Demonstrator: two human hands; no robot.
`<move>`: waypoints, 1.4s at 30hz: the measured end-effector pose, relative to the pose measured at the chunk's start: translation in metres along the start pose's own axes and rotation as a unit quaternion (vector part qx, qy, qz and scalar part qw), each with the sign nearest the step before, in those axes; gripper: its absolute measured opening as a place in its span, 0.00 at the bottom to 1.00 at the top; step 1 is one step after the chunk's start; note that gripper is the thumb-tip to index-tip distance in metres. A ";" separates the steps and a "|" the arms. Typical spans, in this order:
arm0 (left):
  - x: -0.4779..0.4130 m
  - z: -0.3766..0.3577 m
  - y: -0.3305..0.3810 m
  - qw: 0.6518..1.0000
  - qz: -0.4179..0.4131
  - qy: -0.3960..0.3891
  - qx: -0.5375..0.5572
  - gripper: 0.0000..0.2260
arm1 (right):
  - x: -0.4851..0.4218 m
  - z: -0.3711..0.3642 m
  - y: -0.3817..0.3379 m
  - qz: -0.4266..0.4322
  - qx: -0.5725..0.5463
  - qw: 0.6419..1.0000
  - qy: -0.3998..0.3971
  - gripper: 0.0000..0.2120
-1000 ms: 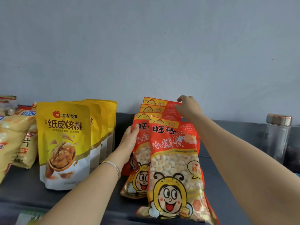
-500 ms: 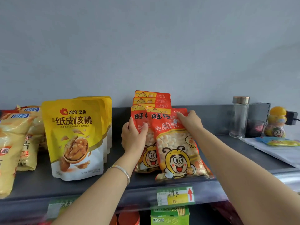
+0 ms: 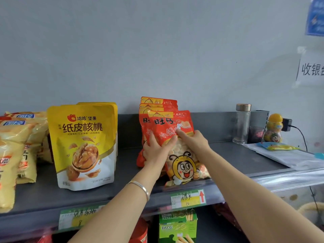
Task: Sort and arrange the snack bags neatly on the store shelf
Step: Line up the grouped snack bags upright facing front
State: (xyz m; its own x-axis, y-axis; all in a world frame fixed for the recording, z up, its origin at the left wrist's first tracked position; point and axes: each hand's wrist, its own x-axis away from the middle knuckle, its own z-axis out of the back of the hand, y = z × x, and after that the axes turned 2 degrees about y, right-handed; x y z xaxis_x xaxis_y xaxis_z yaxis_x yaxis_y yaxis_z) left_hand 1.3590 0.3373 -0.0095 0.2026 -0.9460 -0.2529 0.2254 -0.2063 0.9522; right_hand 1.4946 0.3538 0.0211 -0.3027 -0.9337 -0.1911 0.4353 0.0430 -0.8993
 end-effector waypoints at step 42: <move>-0.004 0.022 -0.016 0.992 -0.043 -0.045 0.107 0.36 | 0.035 -0.037 0.019 0.174 0.008 0.984 0.028 0.30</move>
State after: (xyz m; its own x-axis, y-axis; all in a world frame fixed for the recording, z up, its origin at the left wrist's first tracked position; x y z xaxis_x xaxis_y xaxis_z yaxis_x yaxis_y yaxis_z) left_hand 1.3338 0.3388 -0.0200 0.1022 -0.9392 -0.3279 0.0293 -0.3267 0.9447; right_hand 1.4609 0.3351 -0.0173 -0.1793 -0.8417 -0.5093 0.5336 0.3517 -0.7691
